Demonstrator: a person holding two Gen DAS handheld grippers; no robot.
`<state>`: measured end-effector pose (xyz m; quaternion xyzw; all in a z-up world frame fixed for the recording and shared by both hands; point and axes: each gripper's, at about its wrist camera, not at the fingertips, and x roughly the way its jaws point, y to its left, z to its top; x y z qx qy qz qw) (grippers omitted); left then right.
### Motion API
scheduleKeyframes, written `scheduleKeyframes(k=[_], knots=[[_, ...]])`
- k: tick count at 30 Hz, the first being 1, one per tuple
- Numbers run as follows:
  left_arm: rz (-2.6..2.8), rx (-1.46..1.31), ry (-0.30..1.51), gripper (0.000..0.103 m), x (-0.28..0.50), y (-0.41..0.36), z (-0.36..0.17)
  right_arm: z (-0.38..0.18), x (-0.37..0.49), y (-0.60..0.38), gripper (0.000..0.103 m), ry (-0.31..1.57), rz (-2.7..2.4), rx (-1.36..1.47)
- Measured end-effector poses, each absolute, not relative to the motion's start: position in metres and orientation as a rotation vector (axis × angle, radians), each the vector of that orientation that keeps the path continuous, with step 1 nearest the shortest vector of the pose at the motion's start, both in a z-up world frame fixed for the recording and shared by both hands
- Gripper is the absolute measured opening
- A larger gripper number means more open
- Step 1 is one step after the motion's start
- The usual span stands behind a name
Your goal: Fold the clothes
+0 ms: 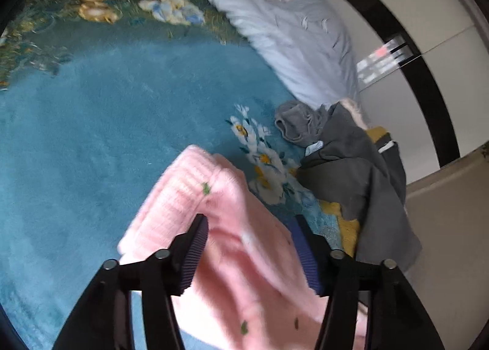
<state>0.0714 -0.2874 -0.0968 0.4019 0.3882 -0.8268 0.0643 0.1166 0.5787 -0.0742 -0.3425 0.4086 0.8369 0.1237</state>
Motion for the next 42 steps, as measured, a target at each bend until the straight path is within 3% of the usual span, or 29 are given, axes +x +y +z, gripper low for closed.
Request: scheduleKeyframes(k=[3, 9, 13, 21, 29, 31, 33, 35, 37, 42], knots=[[-2.420, 1.188, 1.109, 0.064, 0.106, -0.294, -0.110, -0.074, 0.125, 0.576, 0.050, 1.182, 2.464, -0.992], [-2.213, 1.259, 1.362, 0.064, 0.146, -0.316, -0.177, -0.067, 0.197, 0.572, 0.058, 1.112, 2.527, -0.937], [-2.242, 1.218, 1.388, 0.065, 0.140, -0.313, -0.176, -0.095, 0.226, 0.589, 0.058, 1.245, 2.411, -0.957], [-2.307, 1.170, 1.376, 0.065, 0.114, -0.299, -0.177, -0.149, 0.193, 0.585, 0.058, 1.531, 2.286, -0.988], [-2.318, 1.127, 1.447, 0.063, 0.093, -0.294, -0.184, -0.158, 0.148, 0.589, 0.058, 1.550, 2.251, -0.835], [-2.280, 1.091, 1.510, 0.063, 0.093, -0.298, -0.189, -0.157, 0.143, 0.590, 0.049, 1.538, 2.222, -0.810], [-2.227, 1.065, 1.564, 0.058, 0.093, -0.302, -0.192, -0.157, 0.140, 0.590, 0.021, 1.523, 2.183, -0.831], [-2.171, 1.083, 1.527, 0.036, 0.092, -0.304, -0.190, -0.157, 0.138, 0.589, 0.016, 1.520, 2.159, -0.849], [-2.166, 1.081, 1.500, 0.027, 0.091, -0.304, -0.184, -0.148, 0.139, 0.587, 0.014, 1.505, 2.182, -0.845], [-2.273, 1.008, 1.479, 0.022, 0.093, -0.305, -0.140, -0.102, 0.148, 0.578, 0.012, 1.484, 2.316, -0.800]])
